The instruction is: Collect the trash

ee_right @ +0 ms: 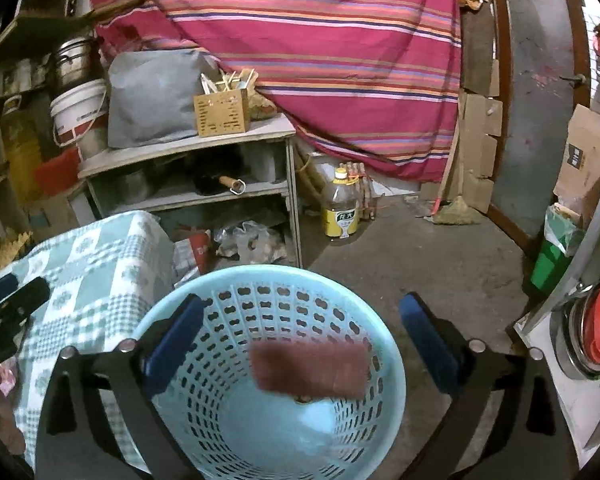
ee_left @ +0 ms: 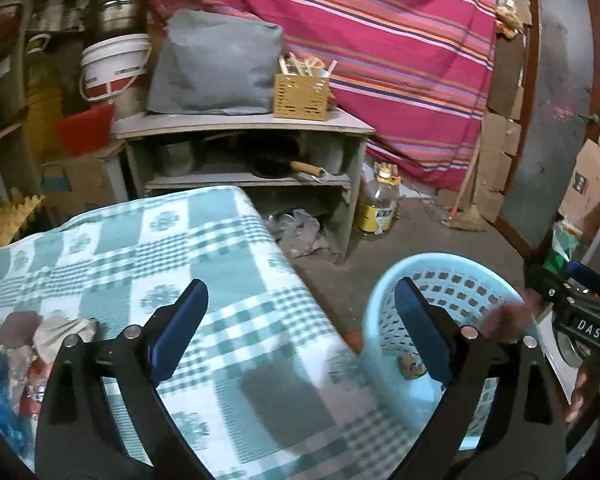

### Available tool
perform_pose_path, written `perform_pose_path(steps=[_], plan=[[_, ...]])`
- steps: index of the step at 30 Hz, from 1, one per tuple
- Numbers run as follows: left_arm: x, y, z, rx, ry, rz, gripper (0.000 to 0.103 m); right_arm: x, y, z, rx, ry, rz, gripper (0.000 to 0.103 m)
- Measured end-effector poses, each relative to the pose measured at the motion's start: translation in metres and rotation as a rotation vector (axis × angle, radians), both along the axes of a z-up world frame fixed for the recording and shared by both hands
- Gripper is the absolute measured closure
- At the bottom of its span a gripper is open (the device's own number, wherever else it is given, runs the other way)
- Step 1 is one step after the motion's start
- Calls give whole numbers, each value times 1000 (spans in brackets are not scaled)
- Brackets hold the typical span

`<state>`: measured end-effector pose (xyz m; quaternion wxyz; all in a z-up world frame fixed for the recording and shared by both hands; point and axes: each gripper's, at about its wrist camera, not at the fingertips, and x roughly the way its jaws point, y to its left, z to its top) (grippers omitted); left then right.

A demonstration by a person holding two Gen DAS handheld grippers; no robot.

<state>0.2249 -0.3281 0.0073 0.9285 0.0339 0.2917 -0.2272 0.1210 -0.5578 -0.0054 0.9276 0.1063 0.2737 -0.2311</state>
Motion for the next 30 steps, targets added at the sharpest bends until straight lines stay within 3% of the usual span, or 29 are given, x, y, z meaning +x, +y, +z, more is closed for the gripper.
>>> perform_pose_path(steps=[6, 16, 30], plan=[[-7, 37, 8, 25, -21, 57, 7, 0, 22, 7, -28, 9, 10, 6], [-23, 143, 26, 50, -58, 218, 6, -4, 95, 17, -8, -21, 124, 6], [-33, 270, 21, 101, -65, 369, 6, 26, 186, 18, 10, -40, 229, 4]])
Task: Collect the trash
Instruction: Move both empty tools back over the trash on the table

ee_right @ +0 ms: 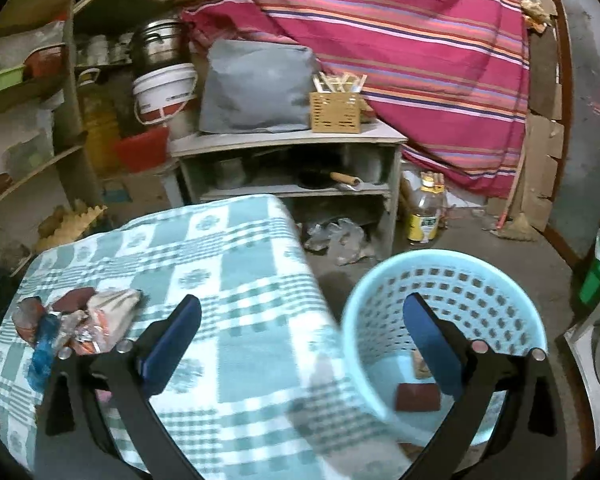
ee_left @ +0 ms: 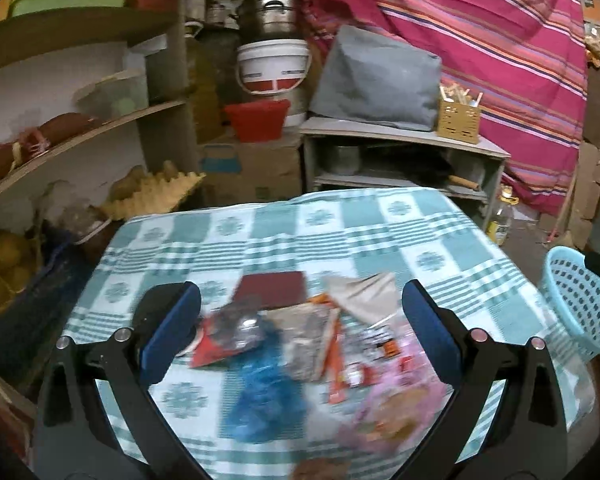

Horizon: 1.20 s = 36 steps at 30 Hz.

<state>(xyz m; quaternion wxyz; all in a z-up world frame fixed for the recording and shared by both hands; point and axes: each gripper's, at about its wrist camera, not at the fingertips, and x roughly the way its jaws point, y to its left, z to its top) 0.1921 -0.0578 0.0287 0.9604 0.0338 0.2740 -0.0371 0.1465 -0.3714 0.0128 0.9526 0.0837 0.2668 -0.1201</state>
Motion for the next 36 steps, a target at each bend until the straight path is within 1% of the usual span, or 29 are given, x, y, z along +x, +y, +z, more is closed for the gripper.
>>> perform_pose_path(steps=[5, 9, 13, 15, 21, 27, 34, 35, 36], plan=[[-6, 34, -4, 17, -2, 26, 6, 13, 30, -4, -23, 14, 39, 4], [-9, 60, -13, 31, 14, 41, 6, 24, 51, -9, -20, 28, 74, 4], [-10, 79, -24, 31, 47, 42, 6, 33, 68, -13, -30, 50, 92, 4], [-11, 87, -30, 27, 62, 39, 6, 38, 77, -17, -35, 80, 106, 4], [-8, 108, -48, 3, 117, 17, 6, 48, 96, -22, -59, 110, 122, 4], [3, 108, -65, 13, 155, -6, 6, 58, 104, -27, -32, 126, 132, 4], [26, 94, -74, 12, 160, -58, 6, 67, 121, -33, -56, 154, 168, 4], [29, 92, -76, 15, 158, -64, 7, 68, 124, -34, -56, 156, 175, 4], [33, 90, -77, 21, 157, -65, 10, 68, 126, -34, -56, 157, 181, 4]])
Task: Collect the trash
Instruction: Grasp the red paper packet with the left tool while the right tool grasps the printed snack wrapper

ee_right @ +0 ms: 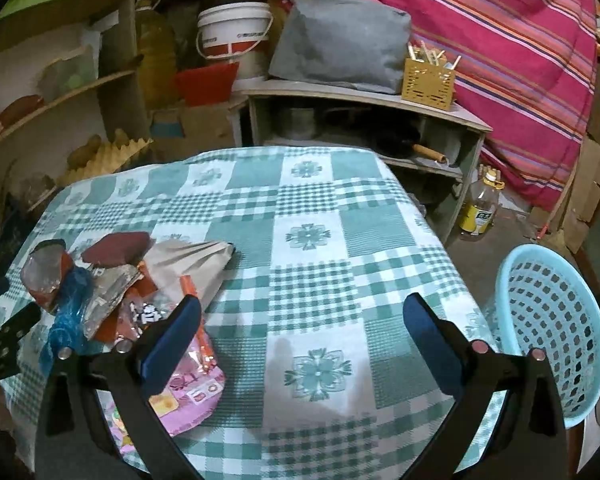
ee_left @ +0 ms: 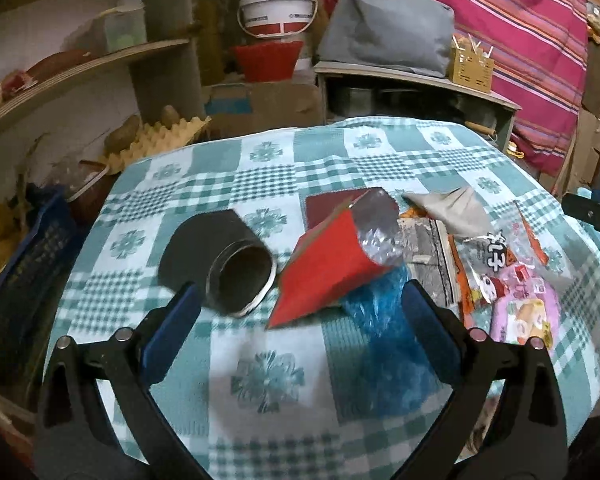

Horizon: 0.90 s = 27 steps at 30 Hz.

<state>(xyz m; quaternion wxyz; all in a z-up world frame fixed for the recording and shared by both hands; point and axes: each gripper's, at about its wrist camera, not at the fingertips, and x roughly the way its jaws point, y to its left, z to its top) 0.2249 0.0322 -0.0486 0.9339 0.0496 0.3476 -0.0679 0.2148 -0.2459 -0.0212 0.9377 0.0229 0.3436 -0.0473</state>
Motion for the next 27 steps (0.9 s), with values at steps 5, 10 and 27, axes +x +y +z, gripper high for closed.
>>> perform_pose_path(steps=[5, 10, 27], plan=[[15, -6, -4, -8, 25, -35, 54, 3, 10, -2, -2, 9, 39, 4], [18, -5, -3, -46, 26, -35, 83, 9, 20, -11, -2, 41, 91, 4], [2, 11, 31, -79, -64, 32, 100, 33, 55, -43, 13, 148, 249, 56]])
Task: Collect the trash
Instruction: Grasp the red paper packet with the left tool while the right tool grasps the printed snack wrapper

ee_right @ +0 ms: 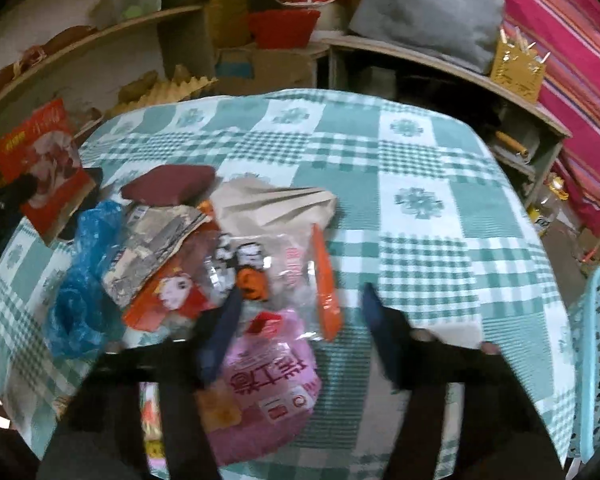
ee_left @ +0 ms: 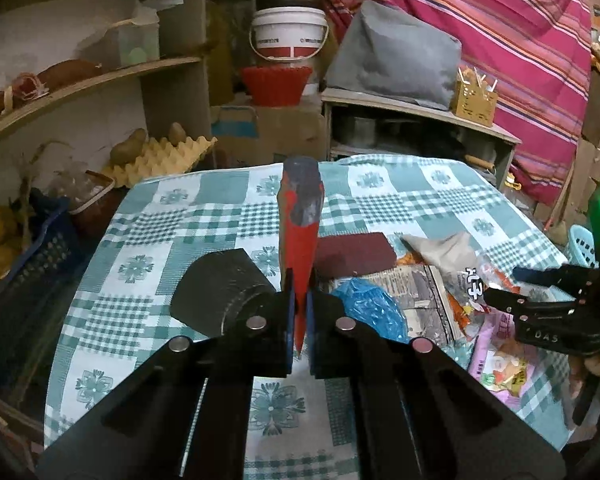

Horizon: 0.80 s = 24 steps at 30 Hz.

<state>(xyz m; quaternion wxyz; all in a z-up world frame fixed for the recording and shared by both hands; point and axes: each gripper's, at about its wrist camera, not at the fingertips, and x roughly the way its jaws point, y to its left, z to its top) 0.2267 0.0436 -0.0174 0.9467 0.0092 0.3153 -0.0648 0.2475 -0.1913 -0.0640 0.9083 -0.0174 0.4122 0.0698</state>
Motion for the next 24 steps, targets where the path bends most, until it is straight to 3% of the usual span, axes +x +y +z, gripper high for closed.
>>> perform_pose_path(steps=[2, 4, 6, 9, 14, 17, 19, 24], plan=[[1, 2, 2, -8, 3, 11, 100, -1, 2, 0, 11, -1, 19, 65], [0, 2, 2, -4, -1, 17, 100, -2, 3, 2, 6, -7, 28, 83], [0, 1, 3, 0, -3, 18, 100, -3, 1, 4, 4, -18, 25, 93], [-1, -3, 4, 12, -9, 19, 100, -4, -7, 10, 24, -42, 8, 99], [-2, -6, 8, -2, -14, 25, 100, -8, -21, 24, 55, -80, -8, 99], [-3, -7, 11, -11, -19, 26, 100, -5, -22, 24, 63, -59, -9, 91], [-3, -7, 11, -17, -19, 27, 100, -4, -21, 21, 58, -54, -26, 25], [-3, -4, 9, -14, -11, 29, 100, 5, -6, 13, 25, -54, -18, 23]])
